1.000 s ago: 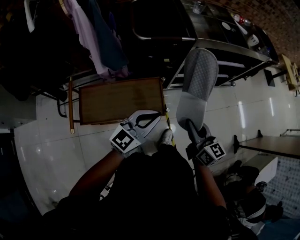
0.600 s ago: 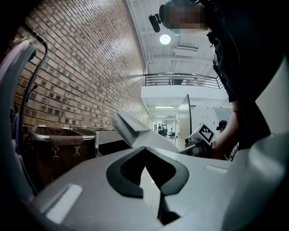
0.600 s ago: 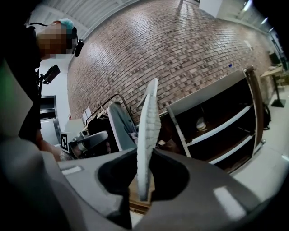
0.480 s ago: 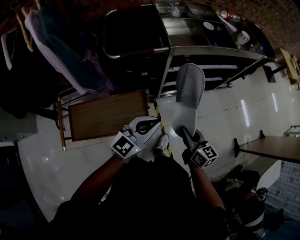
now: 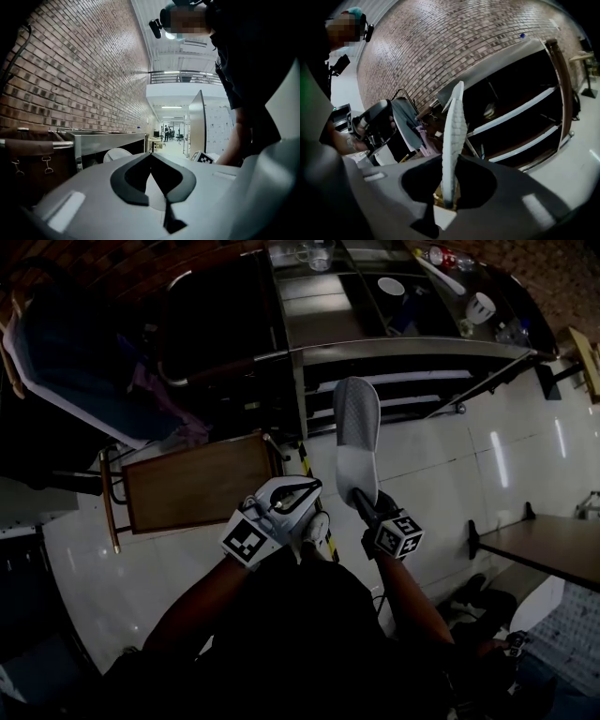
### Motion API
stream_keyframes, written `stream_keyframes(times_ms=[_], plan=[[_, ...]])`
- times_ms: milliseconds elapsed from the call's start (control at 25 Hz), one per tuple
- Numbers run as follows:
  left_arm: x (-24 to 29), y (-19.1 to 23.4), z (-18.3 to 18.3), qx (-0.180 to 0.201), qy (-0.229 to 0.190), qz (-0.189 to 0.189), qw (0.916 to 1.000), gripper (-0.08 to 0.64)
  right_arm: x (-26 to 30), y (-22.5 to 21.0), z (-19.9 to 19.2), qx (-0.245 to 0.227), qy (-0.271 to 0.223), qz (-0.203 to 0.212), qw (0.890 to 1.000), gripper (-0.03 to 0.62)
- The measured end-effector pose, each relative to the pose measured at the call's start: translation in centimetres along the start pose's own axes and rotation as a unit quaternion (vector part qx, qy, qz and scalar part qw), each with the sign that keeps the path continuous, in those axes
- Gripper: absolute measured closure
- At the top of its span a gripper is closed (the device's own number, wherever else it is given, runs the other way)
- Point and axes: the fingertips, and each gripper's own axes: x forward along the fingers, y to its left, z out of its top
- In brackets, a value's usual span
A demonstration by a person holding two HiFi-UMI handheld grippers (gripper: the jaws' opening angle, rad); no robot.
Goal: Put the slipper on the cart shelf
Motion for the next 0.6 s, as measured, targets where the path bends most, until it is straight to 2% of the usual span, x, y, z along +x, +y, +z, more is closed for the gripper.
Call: stream_keyframes(times_ms=[160,320,600], plan=[[0.9,0.8,-0.9,-0.011,0.01,0.007,0.9999,0.554,2.9,-3.4,-0.1,0.014,0.023,-0.005,1.0,0.525],[1.0,1.7,-1.8,-0.018,0.016,0.012,0.9996,0.554,7.1,-4.6,0.4,0.034,0.042,0.007,0.999,0.525],[3.0,5.2,-3.2,-0.032,0.021,0.013,0.9992,0.554,15.3,-7.4,3.8,0.065,0.052,0.024,0.996,0.525]])
